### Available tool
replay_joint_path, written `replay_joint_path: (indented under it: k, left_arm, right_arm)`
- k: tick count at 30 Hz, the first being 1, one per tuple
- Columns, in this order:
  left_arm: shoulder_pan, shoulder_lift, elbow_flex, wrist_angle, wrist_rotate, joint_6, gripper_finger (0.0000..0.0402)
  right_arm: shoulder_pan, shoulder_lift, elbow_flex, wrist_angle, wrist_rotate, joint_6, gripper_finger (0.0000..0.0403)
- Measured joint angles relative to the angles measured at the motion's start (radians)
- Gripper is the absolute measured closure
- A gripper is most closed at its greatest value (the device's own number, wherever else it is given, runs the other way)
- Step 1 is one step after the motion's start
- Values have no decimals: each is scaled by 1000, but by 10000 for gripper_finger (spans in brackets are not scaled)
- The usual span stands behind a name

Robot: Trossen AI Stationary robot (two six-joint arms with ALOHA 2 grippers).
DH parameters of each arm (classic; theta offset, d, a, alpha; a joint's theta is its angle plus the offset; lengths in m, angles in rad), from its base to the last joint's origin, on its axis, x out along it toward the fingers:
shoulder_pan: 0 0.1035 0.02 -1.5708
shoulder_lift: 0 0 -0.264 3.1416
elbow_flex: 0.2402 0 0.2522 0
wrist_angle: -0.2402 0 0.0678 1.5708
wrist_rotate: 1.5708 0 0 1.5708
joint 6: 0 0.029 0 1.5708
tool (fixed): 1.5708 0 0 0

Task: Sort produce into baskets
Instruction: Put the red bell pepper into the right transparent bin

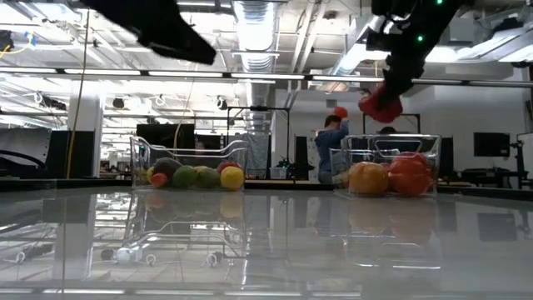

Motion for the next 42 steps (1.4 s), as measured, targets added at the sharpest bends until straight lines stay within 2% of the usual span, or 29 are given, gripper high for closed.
replay_joint_path:
  k: [6,9,13,17,18,20,21,23,24,26,28,30,31,33,36,39,42]
  left_arm:
    - [-9,-170,-115,25,28,-79,63]
    - [-16,-256,-181,44,26,-87,63]
    - [-6,-355,-286,113,20,-89,63]
    - [12,-429,-337,176,38,-80,63]
    - [16,-440,-336,186,47,-75,63]
    - [23,-461,-330,189,57,-64,63]
    - [25,-468,-324,189,69,-64,63]
    - [25,-481,-316,189,105,-77,63]
    - [22,-487,-316,183,123,-85,63]
    - [17,-491,-316,181,145,-95,63]
    - [16,-491,-316,181,151,-110,63]
    - [16,-491,-315,181,156,-122,63]
    - [16,-490,-315,177,158,-129,63]
    - [15,-486,-315,170,160,-145,63]
    - [15,-482,-315,161,159,-171,63]
    - [20,-469,-315,161,148,-214,63]
    - [57,-405,-314,221,114,-252,63]
  right_arm:
    - [-55,-80,-6,-30,-73,23,21]
    - [-69,-187,-85,108,-151,31,22]
    - [-114,-294,-232,237,-173,50,22]
    - [-185,-296,-276,208,-342,132,22]
    - [-191,-289,-270,204,-346,113,22]
    - [-209,-273,-275,314,-281,122,23]
    - [-228,-254,-271,328,-303,141,23]
    - [-251,-215,-228,202,-412,144,22]
    - [-254,-200,-213,164,-390,136,22]
    - [-247,-172,-204,212,-328,223,22]
    - [-246,-137,-197,160,-405,162,22]
    - [-240,-110,-194,110,-297,224,23]
    - [-233,-96,-191,134,-294,270,23]
    - [-218,-75,-187,140,-365,219,23]
    - [-192,-42,-188,140,-273,239,23]
    - [-175,-39,-188,151,-280,215,23]
    - [-138,-47,-183,165,-266,203,23]
